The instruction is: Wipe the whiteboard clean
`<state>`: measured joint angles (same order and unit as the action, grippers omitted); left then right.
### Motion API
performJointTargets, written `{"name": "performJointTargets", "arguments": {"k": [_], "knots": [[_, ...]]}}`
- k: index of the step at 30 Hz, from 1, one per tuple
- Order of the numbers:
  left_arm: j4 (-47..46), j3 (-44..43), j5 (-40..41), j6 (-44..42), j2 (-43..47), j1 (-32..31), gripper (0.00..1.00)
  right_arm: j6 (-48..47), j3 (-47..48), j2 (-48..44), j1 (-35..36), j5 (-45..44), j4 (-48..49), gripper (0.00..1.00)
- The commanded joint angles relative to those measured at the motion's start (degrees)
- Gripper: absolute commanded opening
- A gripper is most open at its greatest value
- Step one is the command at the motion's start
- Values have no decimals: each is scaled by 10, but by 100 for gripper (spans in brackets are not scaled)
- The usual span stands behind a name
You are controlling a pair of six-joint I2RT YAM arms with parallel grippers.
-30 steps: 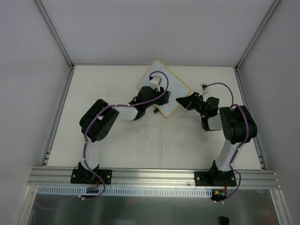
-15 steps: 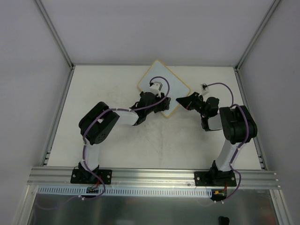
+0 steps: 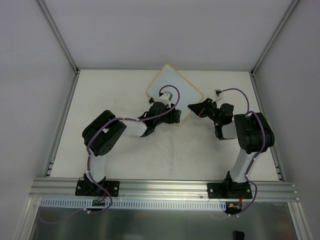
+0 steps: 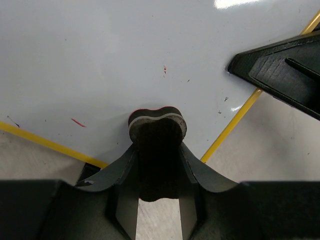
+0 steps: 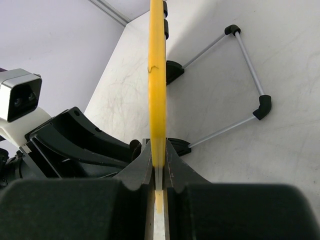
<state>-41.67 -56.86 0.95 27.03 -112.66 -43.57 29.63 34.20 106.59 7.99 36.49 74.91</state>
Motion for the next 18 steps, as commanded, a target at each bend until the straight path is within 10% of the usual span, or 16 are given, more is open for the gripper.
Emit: {"name": "performJointTargets", "arguments": {"k": [1, 18], "knots": [[118, -25, -17, -8, -7, -2, 0, -5, 7, -4, 11, 43, 129, 0], [269, -331, -140, -53, -63, 103, 0, -5, 9, -1, 9, 44, 129, 0]]}}
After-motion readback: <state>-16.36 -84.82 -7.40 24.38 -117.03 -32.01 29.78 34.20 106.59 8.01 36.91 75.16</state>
